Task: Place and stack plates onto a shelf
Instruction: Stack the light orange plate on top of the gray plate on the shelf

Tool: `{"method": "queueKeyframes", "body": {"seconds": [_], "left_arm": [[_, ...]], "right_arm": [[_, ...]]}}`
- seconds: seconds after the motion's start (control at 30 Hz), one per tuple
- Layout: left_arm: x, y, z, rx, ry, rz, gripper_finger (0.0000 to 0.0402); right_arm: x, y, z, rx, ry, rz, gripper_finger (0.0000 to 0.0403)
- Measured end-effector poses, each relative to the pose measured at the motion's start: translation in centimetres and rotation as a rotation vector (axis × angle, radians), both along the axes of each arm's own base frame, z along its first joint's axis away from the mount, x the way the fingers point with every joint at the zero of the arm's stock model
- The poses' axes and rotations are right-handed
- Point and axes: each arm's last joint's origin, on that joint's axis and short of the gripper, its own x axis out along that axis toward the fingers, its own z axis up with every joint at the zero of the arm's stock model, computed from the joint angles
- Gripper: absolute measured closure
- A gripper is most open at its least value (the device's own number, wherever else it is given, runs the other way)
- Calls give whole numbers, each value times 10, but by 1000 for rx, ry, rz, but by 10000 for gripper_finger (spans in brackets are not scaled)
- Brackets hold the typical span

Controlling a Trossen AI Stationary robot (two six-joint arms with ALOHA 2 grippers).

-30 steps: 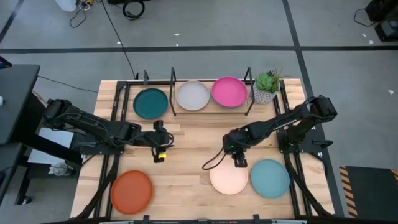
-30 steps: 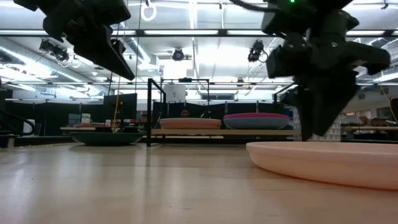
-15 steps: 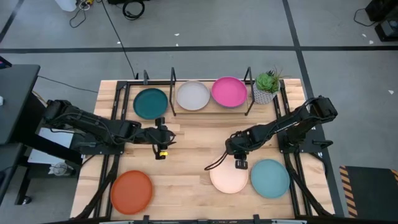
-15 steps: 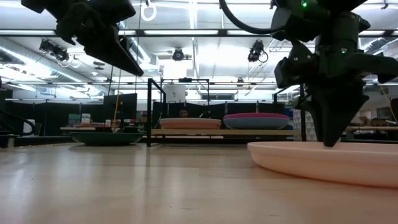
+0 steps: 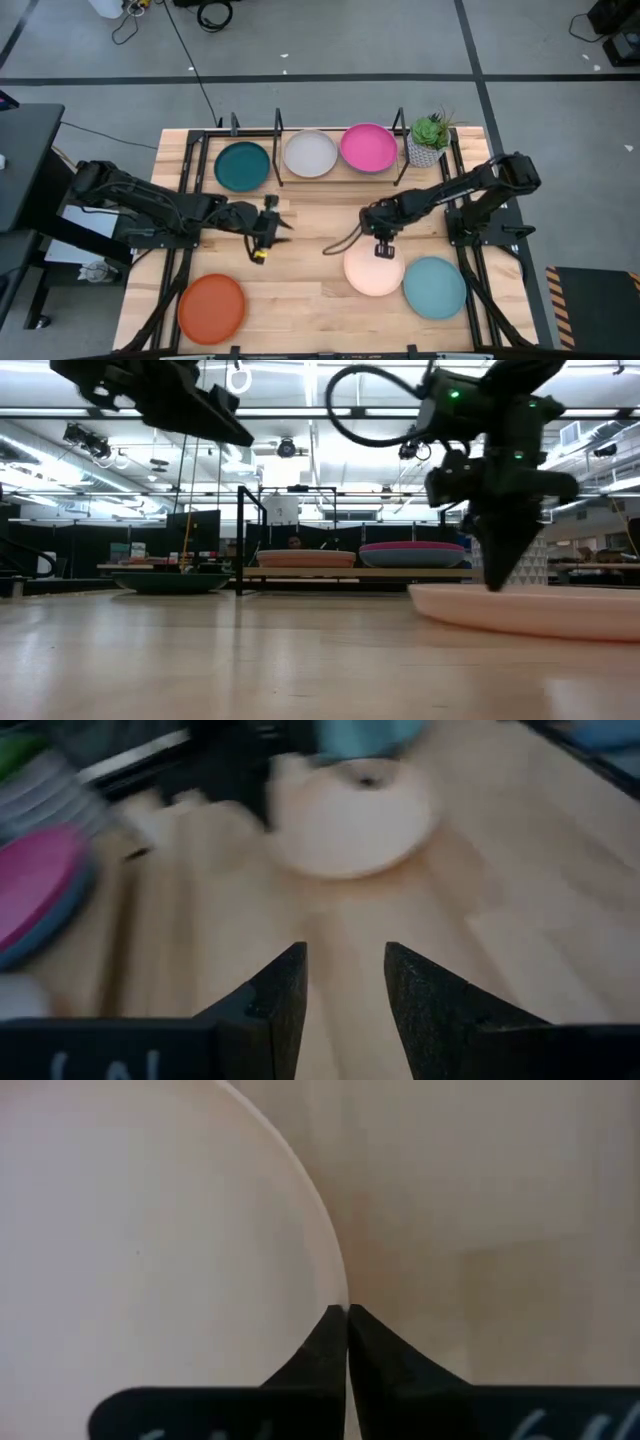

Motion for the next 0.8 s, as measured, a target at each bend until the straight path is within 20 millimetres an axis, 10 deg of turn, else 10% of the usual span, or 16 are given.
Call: {"method": "queueKeyframes", "body": {"seconds": [0.8], "left_arm": [[59, -37, -73, 810, -87, -84, 238]], "right_arm": [[8, -87, 37, 230, -255, -76, 398]]}}
